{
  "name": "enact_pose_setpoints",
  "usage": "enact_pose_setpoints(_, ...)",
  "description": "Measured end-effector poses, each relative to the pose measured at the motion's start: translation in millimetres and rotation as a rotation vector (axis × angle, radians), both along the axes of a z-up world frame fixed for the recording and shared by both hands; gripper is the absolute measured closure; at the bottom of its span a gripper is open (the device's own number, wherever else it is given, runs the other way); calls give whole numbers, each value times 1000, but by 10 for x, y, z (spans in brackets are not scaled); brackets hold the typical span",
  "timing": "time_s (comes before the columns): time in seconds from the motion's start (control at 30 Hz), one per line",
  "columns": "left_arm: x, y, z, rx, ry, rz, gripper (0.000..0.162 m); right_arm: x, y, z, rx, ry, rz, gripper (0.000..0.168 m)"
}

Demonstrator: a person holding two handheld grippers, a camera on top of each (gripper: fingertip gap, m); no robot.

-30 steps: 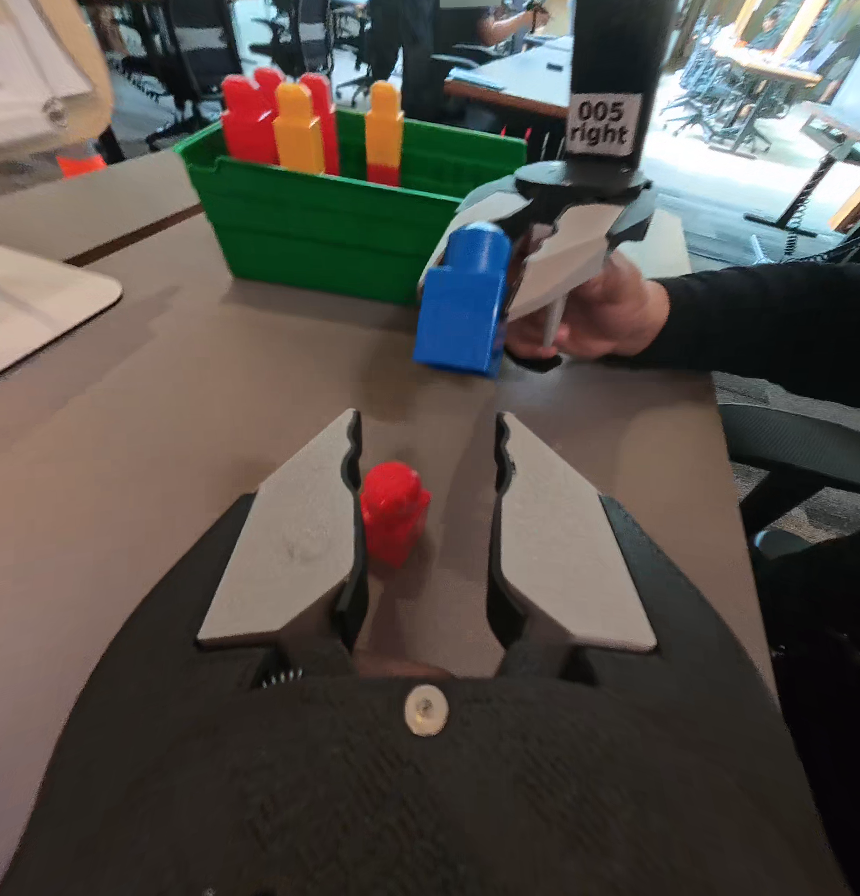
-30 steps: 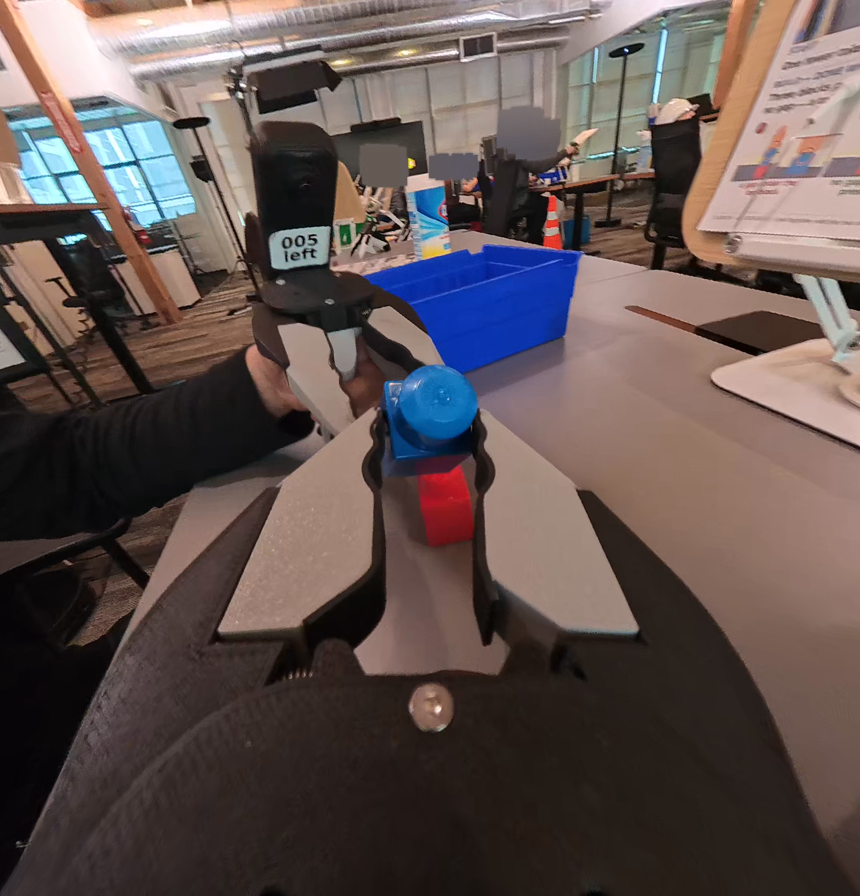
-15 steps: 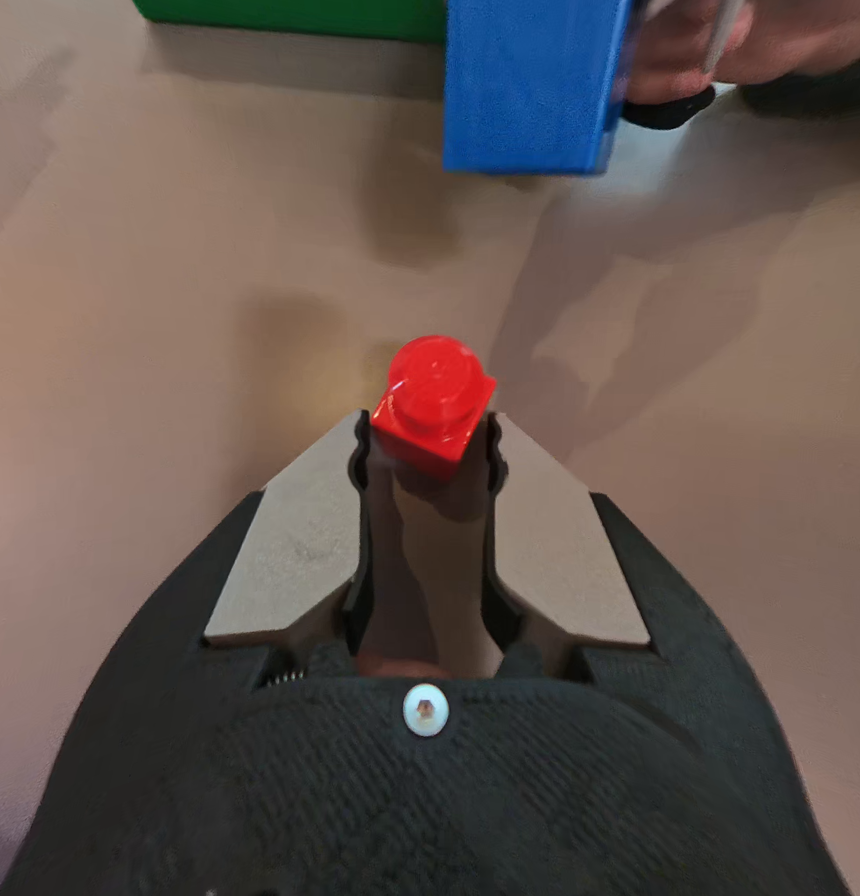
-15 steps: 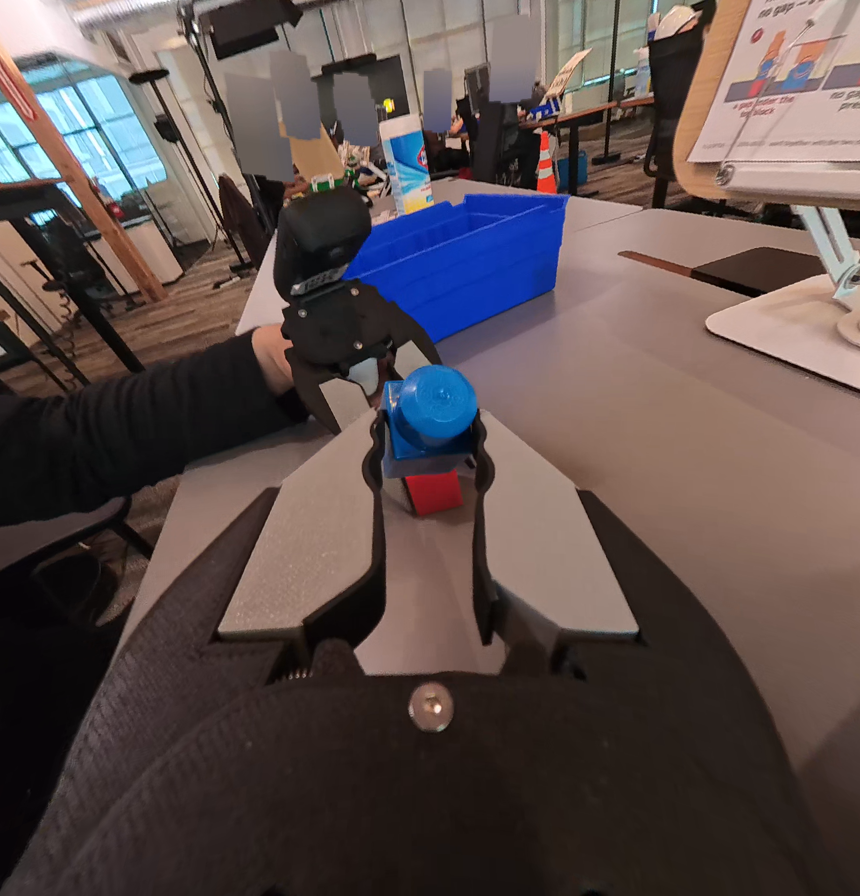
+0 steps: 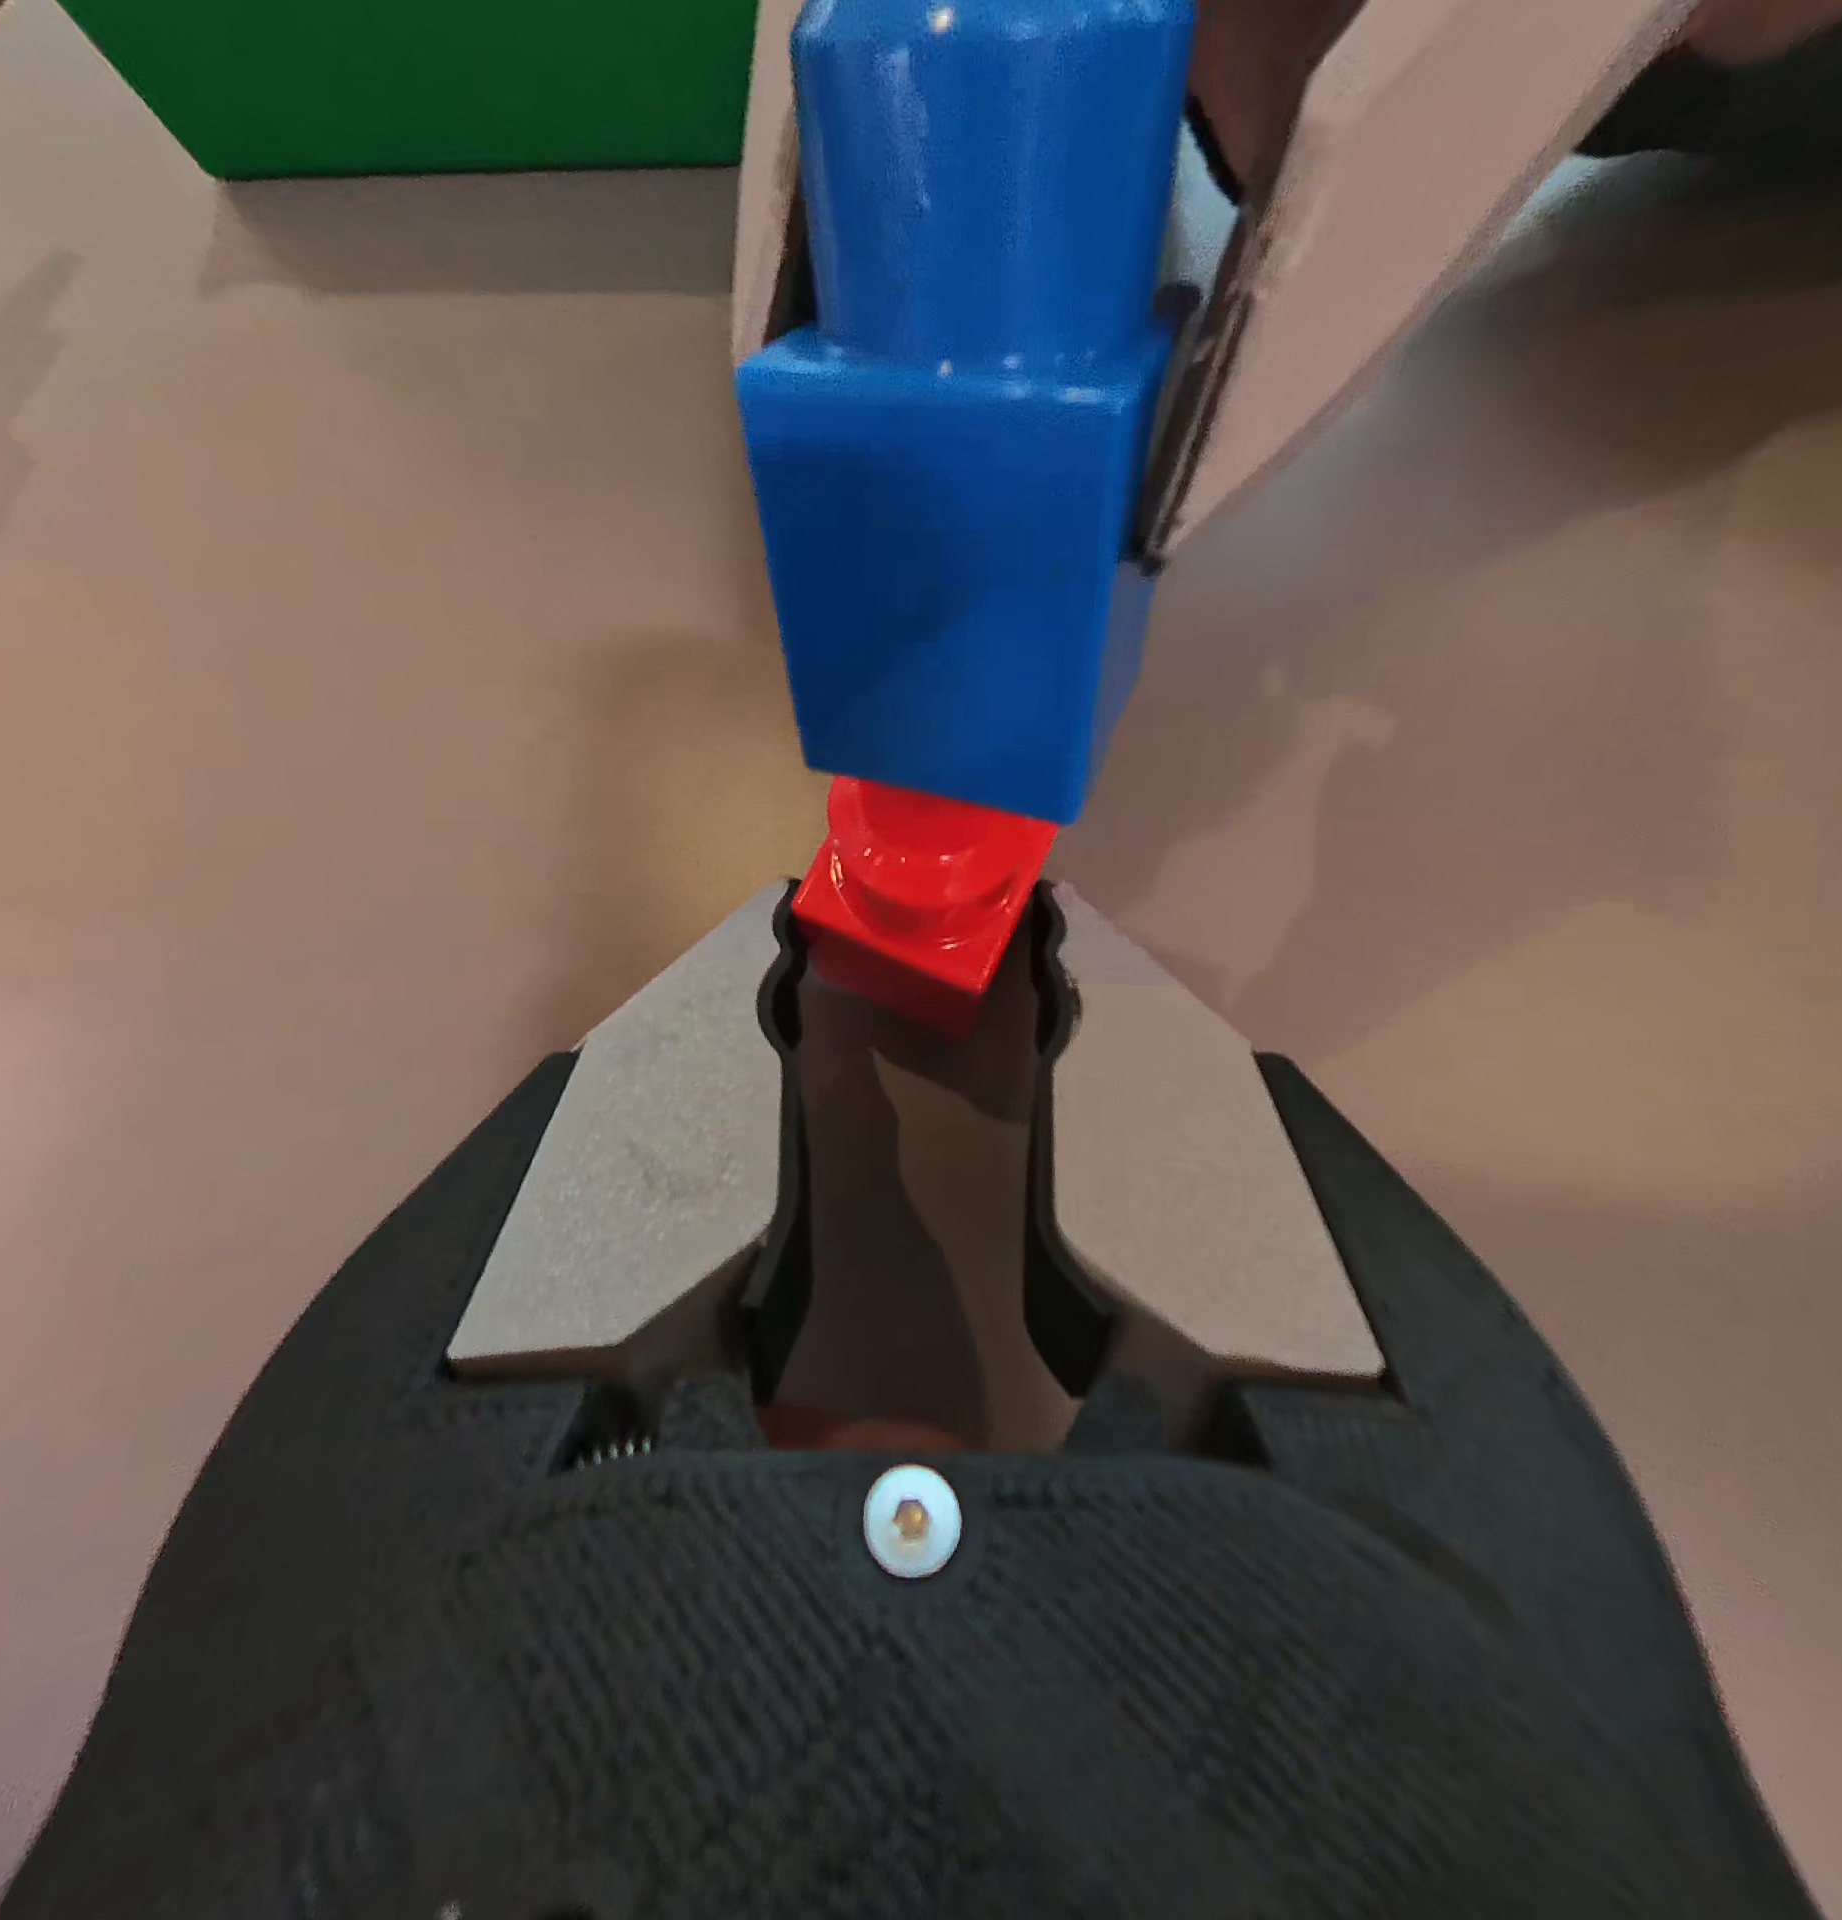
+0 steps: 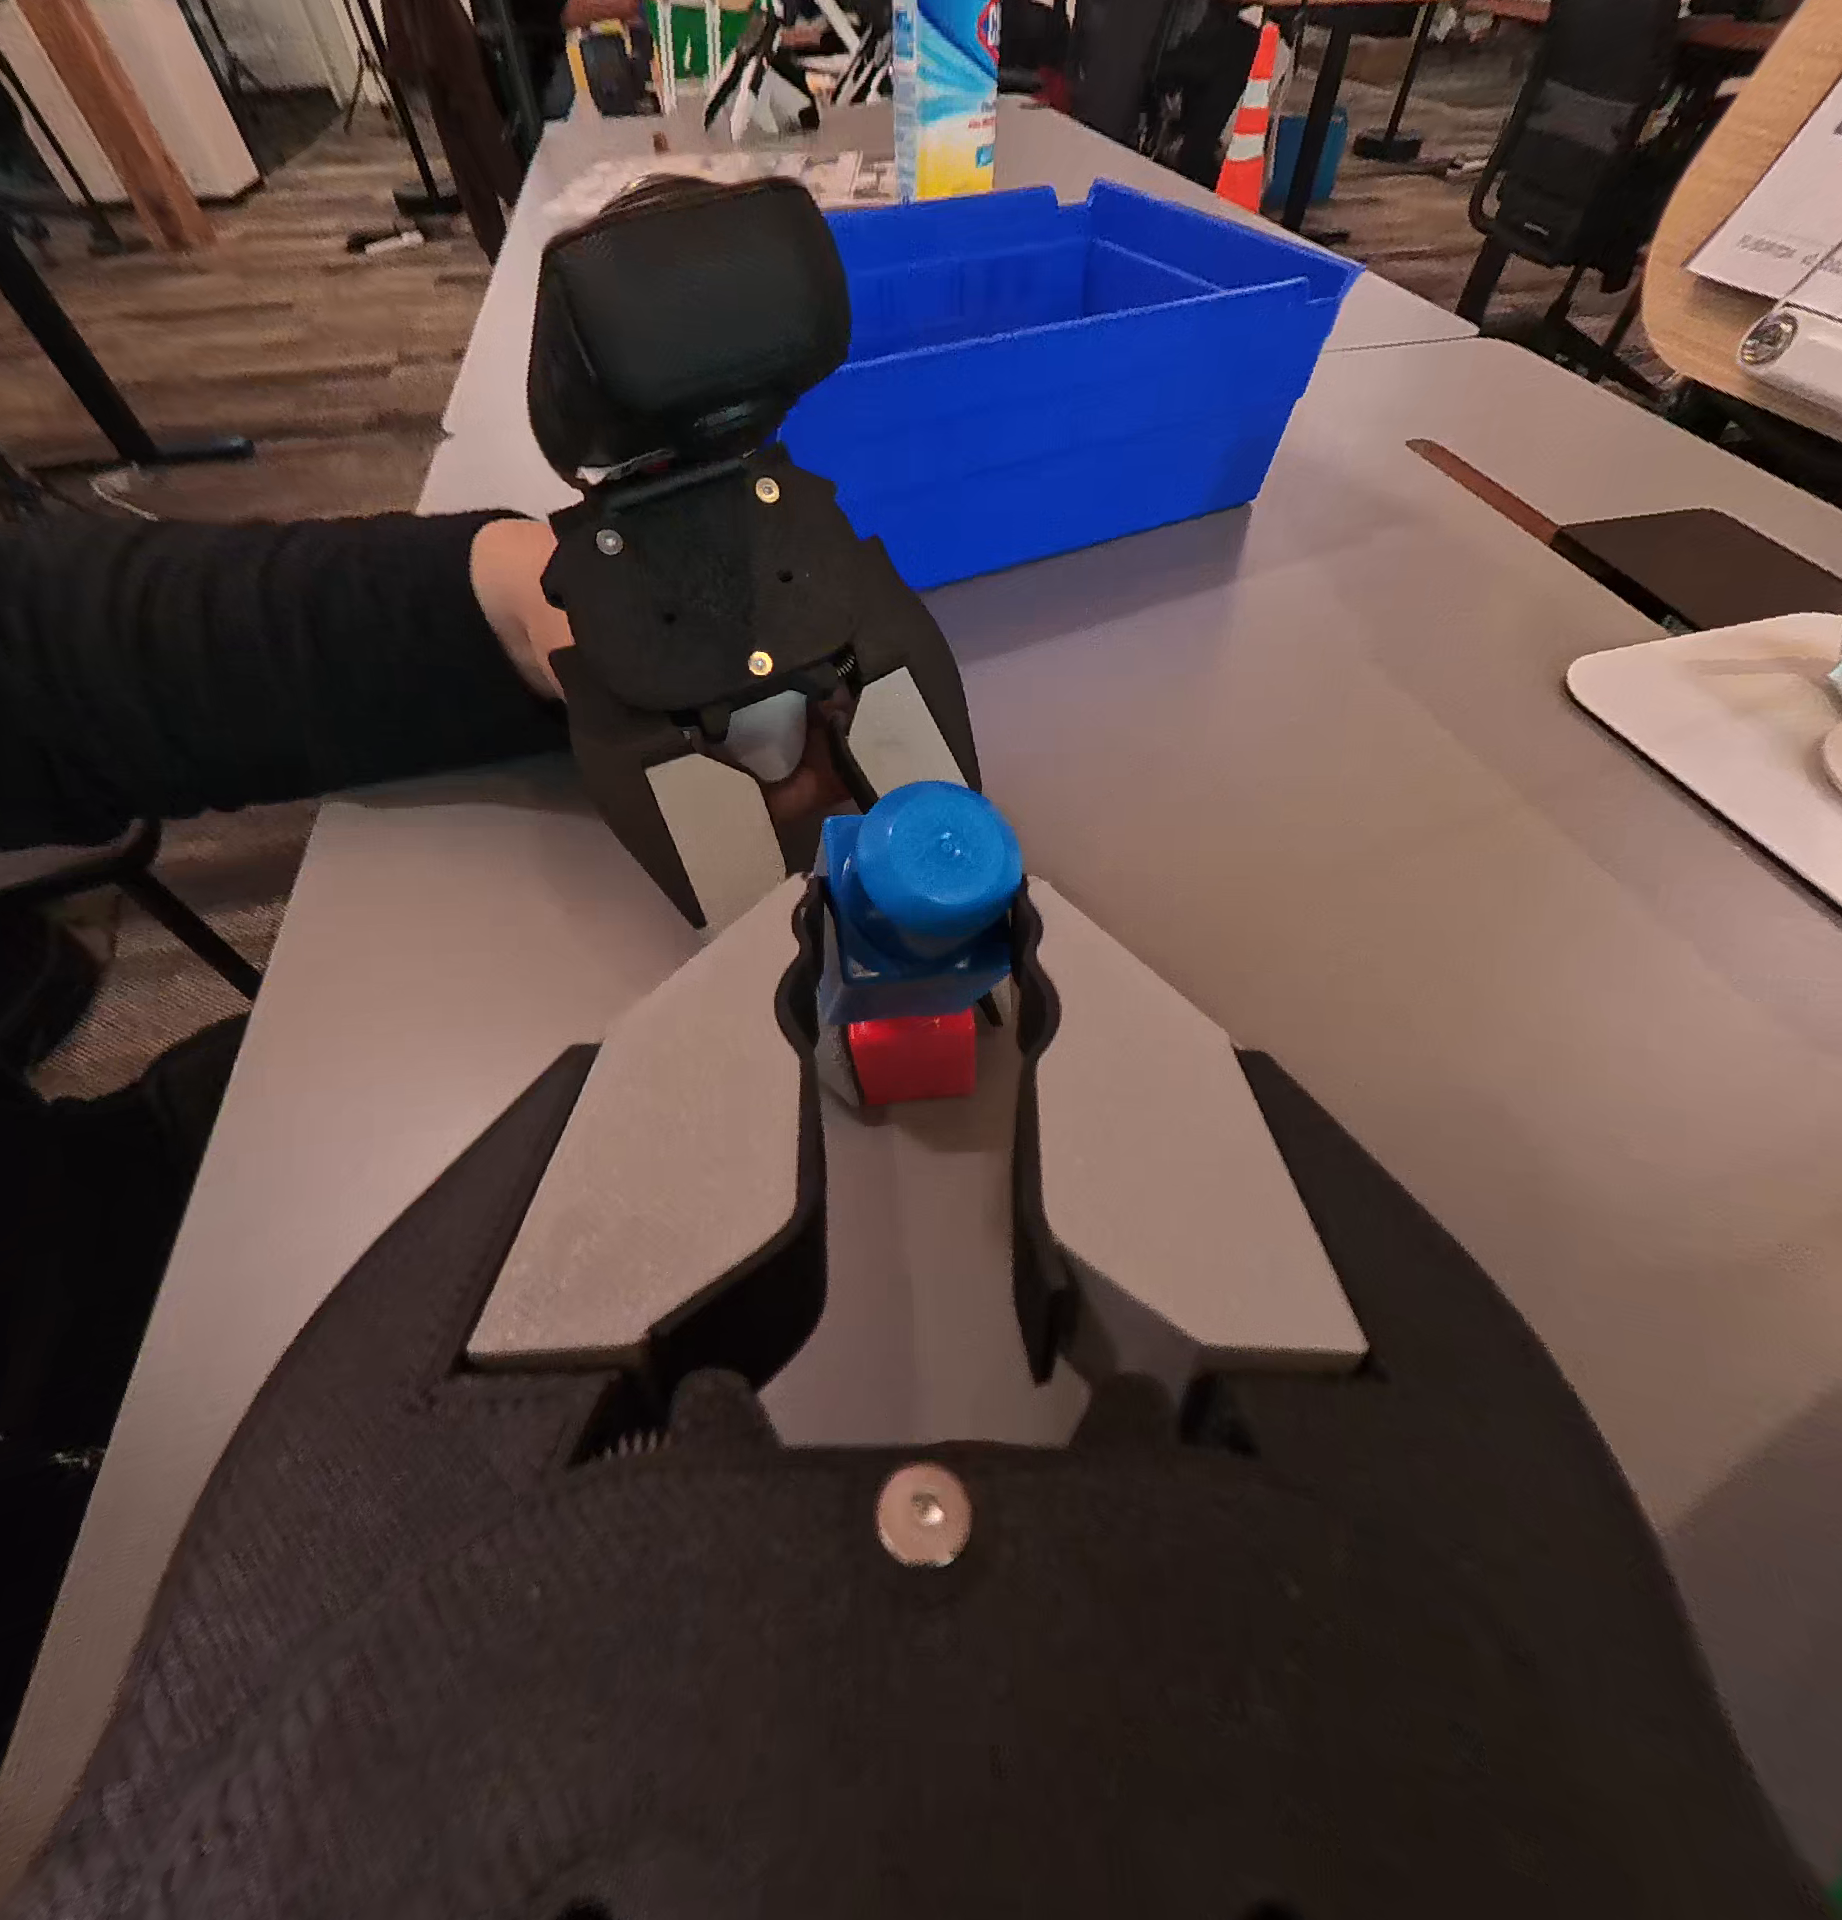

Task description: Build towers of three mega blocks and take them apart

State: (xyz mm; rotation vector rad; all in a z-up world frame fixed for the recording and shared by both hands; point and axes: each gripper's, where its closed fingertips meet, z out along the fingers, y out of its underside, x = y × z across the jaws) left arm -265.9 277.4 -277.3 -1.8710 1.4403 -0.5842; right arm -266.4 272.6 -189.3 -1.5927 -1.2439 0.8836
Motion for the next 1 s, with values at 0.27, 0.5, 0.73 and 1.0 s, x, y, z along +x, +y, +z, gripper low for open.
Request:
enact_pose_setpoints(0.27, 101, -17, 15, 77, 16, 8, 121, 3, -48, -138, 132, -179, -16, 136)
enact_pose_setpoints(0.5, 160, -25, 34, 181, 42, -1, 121, 18, -121, -197, 187, -251, 23, 136)
enact_pose_setpoints(0.73, 233, -126, 71, 162, 13, -35, 122, 64, -221, -176, 209, -256, 109, 136)
enact_pose_setpoints(1.0, 169, 86, 211, 272, 26, 118, 123, 21, -117, -62, 513, -359, -32, 137)
